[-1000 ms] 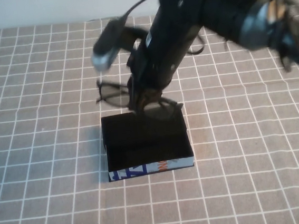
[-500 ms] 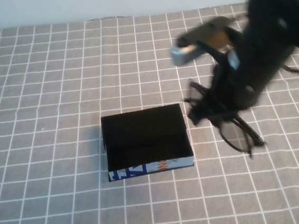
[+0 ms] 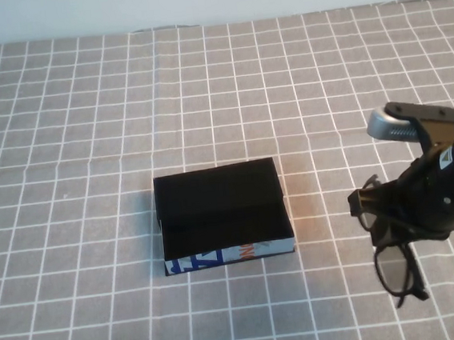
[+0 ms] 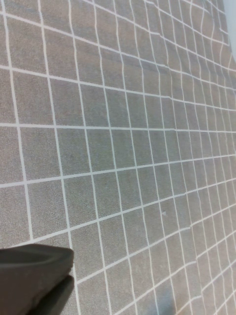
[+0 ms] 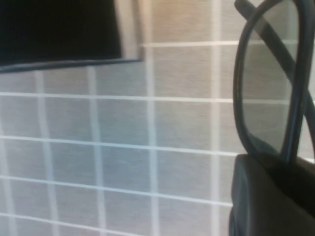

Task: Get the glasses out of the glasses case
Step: Place the glasses on the table

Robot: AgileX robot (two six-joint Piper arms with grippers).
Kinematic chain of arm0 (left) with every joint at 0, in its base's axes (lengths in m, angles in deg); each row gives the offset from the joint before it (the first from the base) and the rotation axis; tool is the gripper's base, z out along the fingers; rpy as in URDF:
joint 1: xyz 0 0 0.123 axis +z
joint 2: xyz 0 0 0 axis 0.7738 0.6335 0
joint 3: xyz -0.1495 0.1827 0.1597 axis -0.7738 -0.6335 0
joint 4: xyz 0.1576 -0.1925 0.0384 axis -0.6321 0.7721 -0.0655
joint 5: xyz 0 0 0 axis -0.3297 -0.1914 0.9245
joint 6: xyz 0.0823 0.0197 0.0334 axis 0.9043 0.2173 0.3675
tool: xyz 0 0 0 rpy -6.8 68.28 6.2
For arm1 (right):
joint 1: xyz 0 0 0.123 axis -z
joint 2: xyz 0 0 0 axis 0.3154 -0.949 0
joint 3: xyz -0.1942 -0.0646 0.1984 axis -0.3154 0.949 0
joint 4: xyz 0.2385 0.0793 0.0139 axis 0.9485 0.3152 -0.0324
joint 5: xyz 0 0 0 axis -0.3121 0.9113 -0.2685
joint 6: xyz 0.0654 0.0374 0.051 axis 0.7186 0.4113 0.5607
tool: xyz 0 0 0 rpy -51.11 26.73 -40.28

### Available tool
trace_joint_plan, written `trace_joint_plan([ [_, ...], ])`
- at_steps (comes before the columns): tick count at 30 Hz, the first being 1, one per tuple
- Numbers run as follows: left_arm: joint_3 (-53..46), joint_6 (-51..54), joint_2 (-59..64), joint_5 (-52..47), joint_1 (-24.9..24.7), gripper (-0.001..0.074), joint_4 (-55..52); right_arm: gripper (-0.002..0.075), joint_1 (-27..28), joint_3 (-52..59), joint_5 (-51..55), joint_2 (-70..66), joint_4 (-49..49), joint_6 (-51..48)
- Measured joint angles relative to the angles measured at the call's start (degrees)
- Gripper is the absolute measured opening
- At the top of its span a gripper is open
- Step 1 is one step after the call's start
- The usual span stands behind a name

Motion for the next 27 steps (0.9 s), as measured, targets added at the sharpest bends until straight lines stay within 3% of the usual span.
trace_joint_plan([
  [5,0.0,0.0,0.0,0.0,0.0,-0.0004,0.0,0.0062,1.45,2.8,-4.2,-0.13,7.64,-5.49],
  [22,0.0,0.0,0.0,0.0,0.0,-0.0004,0.0,0.0067,1.45,2.83,-7.11,-11.45,6.65,-6.18],
  [25,0.0,0.0,0.0,0.0,0.0,-0.0004,0.0,0.0124,1.45,2.83,-7.11,-11.45,5.65,-6.18],
  [27,0.0,0.0,0.0,0.0,0.0,-0.0004,0.0,0.0201,1.45,2.83,-7.11,-11.45,5.19,-6.29],
])
